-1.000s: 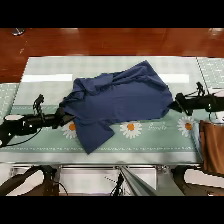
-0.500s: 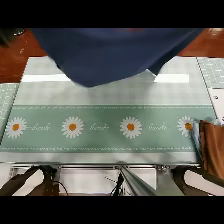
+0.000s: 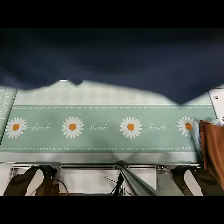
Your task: Fold the shirts.
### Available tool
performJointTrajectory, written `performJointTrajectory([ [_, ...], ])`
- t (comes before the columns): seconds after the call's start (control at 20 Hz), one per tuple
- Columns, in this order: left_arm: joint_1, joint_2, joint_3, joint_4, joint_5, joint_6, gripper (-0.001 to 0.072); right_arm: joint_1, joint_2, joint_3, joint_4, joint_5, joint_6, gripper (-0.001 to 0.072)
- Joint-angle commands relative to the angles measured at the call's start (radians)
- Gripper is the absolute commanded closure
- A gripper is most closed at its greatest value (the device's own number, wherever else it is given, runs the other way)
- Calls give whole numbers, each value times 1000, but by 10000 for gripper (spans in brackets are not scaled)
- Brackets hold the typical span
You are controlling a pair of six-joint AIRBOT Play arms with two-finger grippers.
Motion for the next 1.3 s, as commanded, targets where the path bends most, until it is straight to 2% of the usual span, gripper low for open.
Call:
performJointTrajectory([
  [0.0, 1, 121, 5, 235, -84, -43, 688, 0, 87, -3, -110, 59, 25, 695],
  [0.15, 0, 155, -98, 312, -150, -117, 688, 0, 84, -63, -88, 64, 24, 695],
  [0.3, 0, 144, -294, 216, -158, -117, 688, 0, 84, -244, -78, 62, 14, 695],
  [0.35, 0, 130, -365, 188, -153, -88, 687, 0, 84, -328, -78, 39, 11, 695],
  [0.4, -1, 106, -438, 154, -143, -23, 687, 0, 81, -410, -78, -5, 9, 695],
  [0.55, -1, 2, -626, -7, -27, 6, 687, 0, 7, -627, 26, -154, -53, 695],
  [0.7, -34, -157, -760, -153, 148, 53, 687, 1, -160, -742, 142, -246, -135, 695],
  [0.85, -130, -385, -779, -152, 221, 84, 687, 22, -406, -755, 156, -355, -177, 695],
  [0.95, -183, -529, -779, -153, 333, 82, 687, 62, -560, -747, 166, -454, -205, 695],
  [1.05, -206, -634, -779, -153, 458, 37, 687, 99, -712, -684, 175, -521, -198, 695],
  [1.15, -200, -711, -772, -153, 504, -54, 687, 108, -862, -566, 174, -511, -140, 695],
  [1.25, -194, -755, -769, -153, 479, -71, 687, 102, -985, -449, 174, -430, -81, 695],
])
